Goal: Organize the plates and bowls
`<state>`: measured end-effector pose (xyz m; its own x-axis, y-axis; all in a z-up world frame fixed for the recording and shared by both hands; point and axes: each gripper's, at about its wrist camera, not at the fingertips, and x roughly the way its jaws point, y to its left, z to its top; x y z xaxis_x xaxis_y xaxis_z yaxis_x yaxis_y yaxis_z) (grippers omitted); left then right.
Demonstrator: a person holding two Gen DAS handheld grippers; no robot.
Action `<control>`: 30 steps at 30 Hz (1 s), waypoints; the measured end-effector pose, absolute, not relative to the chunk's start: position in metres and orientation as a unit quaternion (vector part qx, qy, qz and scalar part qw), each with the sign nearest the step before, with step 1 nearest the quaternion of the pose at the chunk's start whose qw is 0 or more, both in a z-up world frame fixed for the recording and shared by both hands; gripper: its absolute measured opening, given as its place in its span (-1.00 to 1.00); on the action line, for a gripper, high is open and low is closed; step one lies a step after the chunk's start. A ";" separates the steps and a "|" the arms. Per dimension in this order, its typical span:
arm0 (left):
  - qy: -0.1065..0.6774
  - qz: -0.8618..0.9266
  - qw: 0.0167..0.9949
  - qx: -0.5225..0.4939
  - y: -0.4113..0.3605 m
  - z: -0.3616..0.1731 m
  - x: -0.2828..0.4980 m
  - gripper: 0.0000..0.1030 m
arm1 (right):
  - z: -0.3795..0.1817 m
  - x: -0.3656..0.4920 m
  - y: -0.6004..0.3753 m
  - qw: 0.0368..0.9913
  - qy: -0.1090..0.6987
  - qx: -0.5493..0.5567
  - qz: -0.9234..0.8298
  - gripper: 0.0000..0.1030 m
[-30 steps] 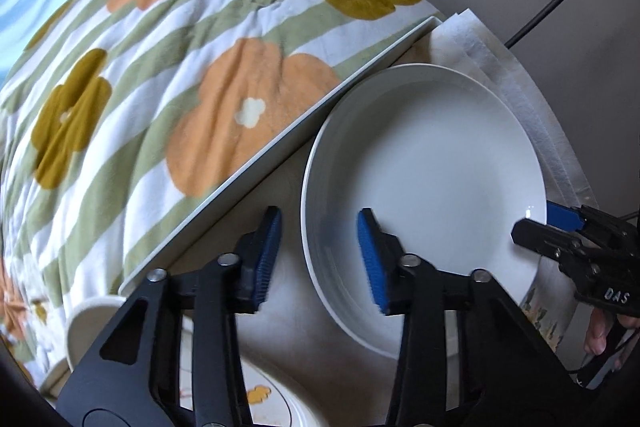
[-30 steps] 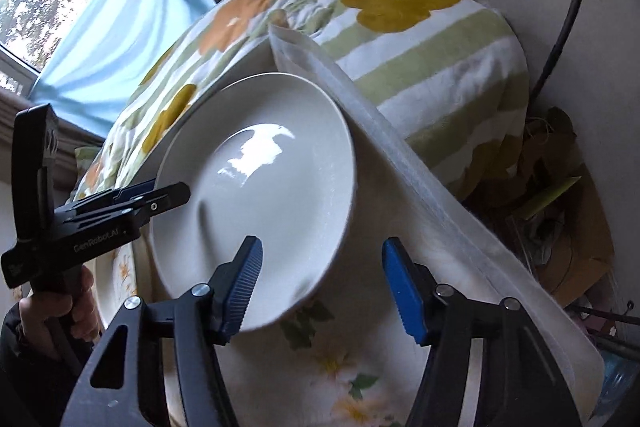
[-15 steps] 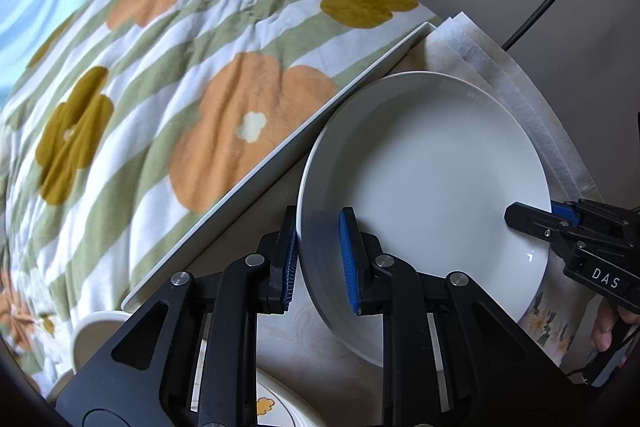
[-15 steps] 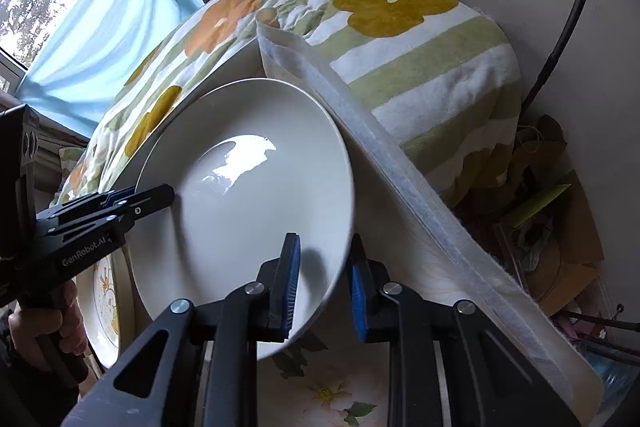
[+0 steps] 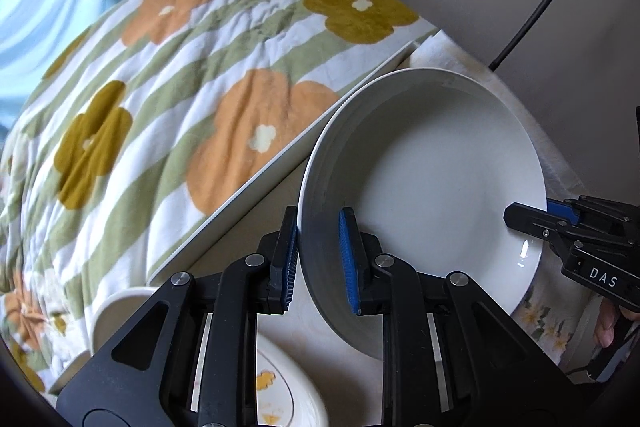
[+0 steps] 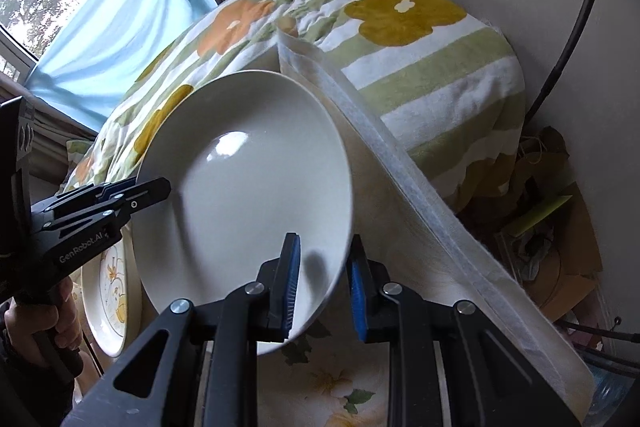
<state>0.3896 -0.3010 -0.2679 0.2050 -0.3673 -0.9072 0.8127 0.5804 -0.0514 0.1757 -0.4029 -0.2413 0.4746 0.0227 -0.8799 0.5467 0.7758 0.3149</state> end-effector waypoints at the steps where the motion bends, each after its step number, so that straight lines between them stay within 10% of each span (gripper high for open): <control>1: 0.486 -0.396 0.745 0.227 -0.300 -0.264 0.387 -0.66 | -0.238 0.174 -0.402 0.809 0.484 0.292 -0.160 -0.59; 30: 0.515 -0.109 0.849 0.038 -0.043 -0.196 0.176 -0.66 | -0.174 0.117 -0.247 0.825 0.532 0.122 0.147 -0.58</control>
